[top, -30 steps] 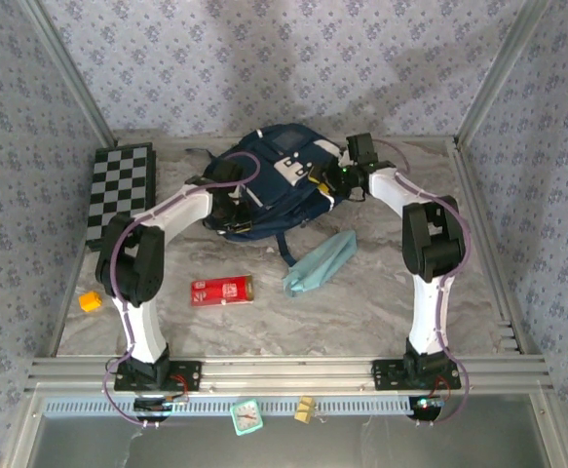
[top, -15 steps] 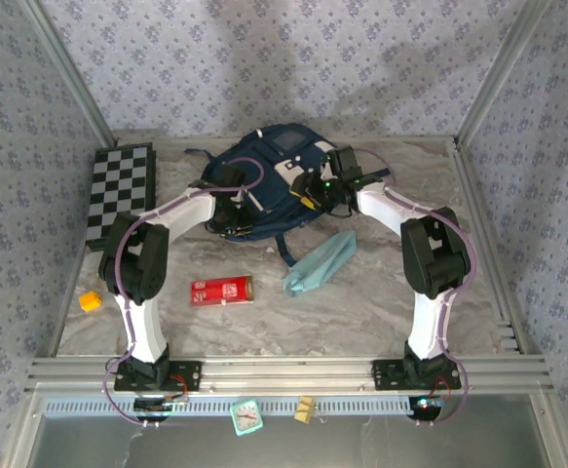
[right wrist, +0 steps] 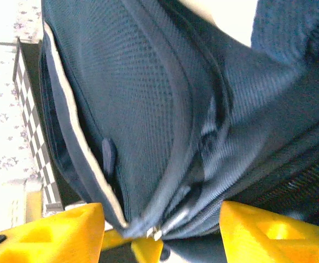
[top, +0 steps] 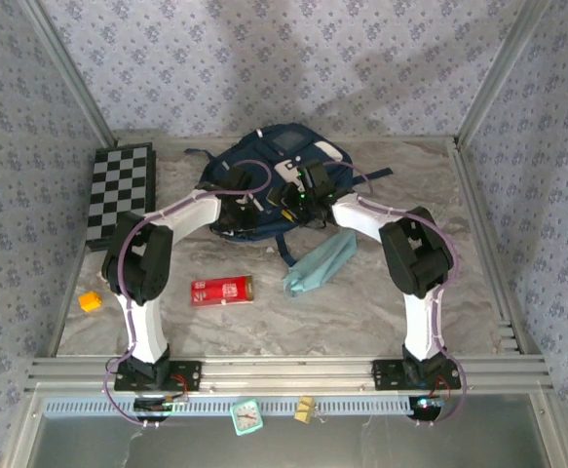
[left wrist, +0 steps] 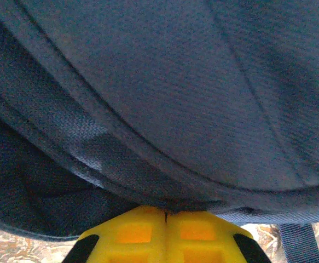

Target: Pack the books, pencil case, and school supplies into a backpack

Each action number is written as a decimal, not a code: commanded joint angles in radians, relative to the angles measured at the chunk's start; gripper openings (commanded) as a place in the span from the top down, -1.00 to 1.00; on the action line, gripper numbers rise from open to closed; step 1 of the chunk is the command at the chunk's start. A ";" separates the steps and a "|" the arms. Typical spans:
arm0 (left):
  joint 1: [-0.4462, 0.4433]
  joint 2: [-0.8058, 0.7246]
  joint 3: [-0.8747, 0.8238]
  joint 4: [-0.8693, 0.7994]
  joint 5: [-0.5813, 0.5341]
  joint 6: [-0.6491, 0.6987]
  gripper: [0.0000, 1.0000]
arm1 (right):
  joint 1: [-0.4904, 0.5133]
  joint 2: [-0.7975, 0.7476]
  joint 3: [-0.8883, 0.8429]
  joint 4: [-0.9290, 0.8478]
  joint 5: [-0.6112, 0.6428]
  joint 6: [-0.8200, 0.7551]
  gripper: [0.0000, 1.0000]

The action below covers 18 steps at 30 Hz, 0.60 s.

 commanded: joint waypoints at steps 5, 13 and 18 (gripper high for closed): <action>-0.020 -0.122 -0.034 -0.018 -0.086 0.020 1.00 | 0.024 0.006 -0.011 -0.037 0.138 0.028 -0.30; -0.022 -0.144 -0.062 -0.056 -0.136 0.019 1.00 | 0.019 0.014 0.010 -0.064 0.192 0.003 -0.43; -0.041 -0.188 -0.093 -0.065 -0.131 0.035 1.00 | -0.029 0.057 0.068 -0.082 0.148 -0.076 0.03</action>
